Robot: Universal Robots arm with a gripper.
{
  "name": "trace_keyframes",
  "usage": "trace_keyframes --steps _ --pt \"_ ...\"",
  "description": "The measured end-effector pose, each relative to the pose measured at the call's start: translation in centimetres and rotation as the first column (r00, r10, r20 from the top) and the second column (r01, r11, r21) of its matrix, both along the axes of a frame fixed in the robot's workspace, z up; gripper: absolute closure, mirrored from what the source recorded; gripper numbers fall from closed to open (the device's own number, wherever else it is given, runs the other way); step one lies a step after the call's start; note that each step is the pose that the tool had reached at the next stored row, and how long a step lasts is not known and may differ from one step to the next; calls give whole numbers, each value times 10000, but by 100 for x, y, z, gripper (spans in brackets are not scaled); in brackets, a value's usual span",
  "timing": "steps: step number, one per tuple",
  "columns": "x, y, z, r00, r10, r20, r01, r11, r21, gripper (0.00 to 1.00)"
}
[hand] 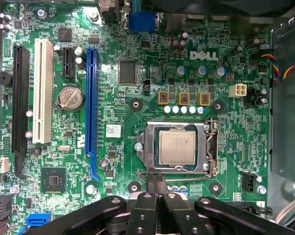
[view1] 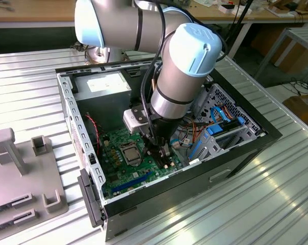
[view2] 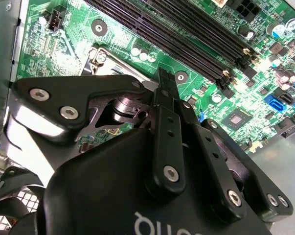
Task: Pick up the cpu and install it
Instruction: 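Install the first cpu locking lever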
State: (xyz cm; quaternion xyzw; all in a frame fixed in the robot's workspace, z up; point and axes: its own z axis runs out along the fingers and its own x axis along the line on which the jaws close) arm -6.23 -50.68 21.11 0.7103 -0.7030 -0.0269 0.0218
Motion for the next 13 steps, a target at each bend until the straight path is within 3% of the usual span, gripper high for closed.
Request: trace_keyframes --steps 13 --pt "39 0 -63 10000 35 -1 -35 10000 -1 89"
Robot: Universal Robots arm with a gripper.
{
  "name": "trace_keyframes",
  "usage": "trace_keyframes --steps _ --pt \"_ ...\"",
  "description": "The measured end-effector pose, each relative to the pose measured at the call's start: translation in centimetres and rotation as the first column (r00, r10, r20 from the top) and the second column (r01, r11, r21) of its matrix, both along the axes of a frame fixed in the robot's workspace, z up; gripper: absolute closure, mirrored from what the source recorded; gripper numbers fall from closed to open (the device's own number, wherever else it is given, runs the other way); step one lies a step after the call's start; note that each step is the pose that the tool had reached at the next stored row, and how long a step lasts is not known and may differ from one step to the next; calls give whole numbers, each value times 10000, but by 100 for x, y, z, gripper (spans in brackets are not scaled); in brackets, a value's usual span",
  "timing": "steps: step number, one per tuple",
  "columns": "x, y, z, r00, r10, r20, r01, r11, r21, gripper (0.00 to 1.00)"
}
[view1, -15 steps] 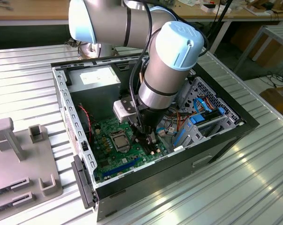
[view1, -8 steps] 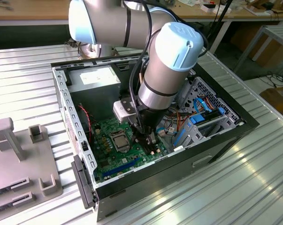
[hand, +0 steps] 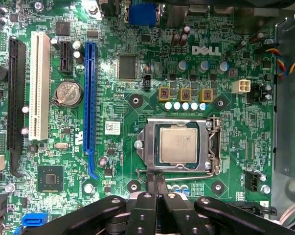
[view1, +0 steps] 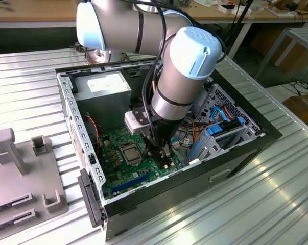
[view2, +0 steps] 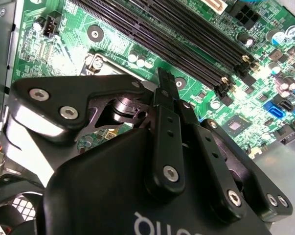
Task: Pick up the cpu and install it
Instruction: 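Install the first cpu locking lever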
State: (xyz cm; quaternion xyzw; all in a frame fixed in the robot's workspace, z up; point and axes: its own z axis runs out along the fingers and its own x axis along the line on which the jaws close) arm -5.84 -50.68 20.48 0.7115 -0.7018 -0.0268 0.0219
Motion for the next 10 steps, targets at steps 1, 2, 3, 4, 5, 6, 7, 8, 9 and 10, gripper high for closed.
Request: trace_keyframes --steps 1,2,3,4,5,6,7,8,9,10 --pt "10 0 -9 10000 4 0 -4 10000 0 89" --pt "15 0 -13 10000 6 0 -6 10000 1 89" --pt "20 0 -16 10000 8 0 -8 10000 1 89" --pt "25 0 -18 10000 9 0 -9 10000 1 89" --pt "31 0 -20 10000 11 0 -11 10000 0 89" --pt "37 0 -25 10000 16 2 -16 10000 -1 89" --pt "39 0 -28 10000 16 1 -16 10000 0 89" --pt "42 1 -32 10000 19 0 -19 10000 1 89" --pt "46 1 -35 10000 20 -1 -20 10000 0 89" --pt "50 1 -37 10000 22 -3 -22 10000 -2 89"
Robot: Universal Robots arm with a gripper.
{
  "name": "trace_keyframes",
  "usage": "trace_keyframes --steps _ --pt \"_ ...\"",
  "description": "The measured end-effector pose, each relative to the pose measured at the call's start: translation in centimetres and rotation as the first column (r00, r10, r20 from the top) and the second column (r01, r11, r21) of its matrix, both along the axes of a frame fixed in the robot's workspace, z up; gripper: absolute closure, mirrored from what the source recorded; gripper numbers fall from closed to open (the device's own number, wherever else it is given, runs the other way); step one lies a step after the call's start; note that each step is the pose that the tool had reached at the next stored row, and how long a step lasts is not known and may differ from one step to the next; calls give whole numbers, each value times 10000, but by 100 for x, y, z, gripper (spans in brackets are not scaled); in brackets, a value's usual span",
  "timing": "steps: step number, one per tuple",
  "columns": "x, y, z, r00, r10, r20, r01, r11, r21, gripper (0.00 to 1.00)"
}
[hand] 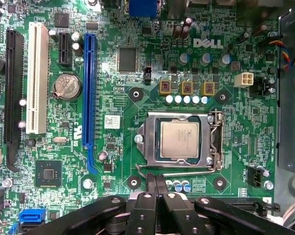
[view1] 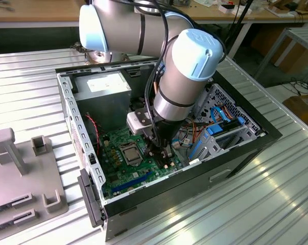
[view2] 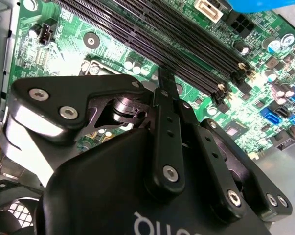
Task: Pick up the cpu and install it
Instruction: 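Install the first cpu locking lever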
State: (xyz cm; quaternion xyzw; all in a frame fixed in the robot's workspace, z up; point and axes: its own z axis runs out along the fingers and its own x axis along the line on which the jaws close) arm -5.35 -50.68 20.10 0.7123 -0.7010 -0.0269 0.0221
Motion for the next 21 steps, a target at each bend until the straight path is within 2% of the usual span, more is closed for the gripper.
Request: trace_keyframes --steps 9,10,11,12,21 --pt "6 3 -16 10000 23 7 -23 10000 2 89" --pt "-73 32 -14 10000 29 0 -29 10000 1 89" --pt "-127 33 -17 10000 47 3 -47 10000 7 89" --pt "-111 -41 -16 10000 46 0 -46 10000 -4 89" --pt "-5 -34 -32 10000 48 1 -48 10000 2 89"
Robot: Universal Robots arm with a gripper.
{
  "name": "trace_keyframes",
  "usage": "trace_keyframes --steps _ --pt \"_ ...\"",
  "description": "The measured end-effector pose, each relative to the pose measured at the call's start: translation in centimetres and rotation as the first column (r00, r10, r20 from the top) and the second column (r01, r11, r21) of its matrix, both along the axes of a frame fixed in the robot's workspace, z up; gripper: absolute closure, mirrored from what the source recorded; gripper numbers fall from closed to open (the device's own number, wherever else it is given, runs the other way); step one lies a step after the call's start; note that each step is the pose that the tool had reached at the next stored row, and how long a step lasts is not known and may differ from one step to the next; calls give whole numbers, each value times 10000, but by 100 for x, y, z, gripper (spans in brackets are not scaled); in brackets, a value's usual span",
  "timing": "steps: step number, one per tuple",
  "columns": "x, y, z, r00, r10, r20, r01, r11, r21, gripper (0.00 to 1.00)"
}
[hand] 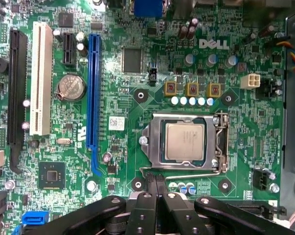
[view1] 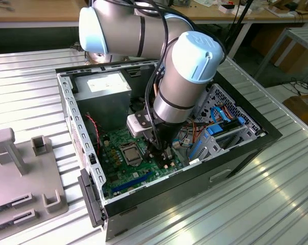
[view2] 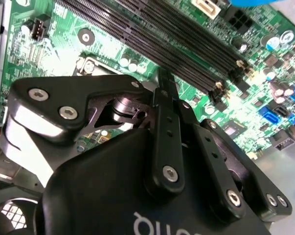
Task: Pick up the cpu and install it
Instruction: 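Install the first cpu locking lever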
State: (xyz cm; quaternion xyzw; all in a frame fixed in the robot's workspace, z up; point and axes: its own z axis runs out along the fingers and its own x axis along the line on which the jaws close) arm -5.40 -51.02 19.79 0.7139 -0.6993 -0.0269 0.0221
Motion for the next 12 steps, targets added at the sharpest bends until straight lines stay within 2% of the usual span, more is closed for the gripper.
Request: trace_keyframes --steps 8,11,12 --pt "9 20 -5 10000 1 4 -1 10000 2 89" --pt "10 22 58 10000 3 10 -3 10000 8 89" --pt "0 21 140 10000 1 8 -1 10000 2 89"
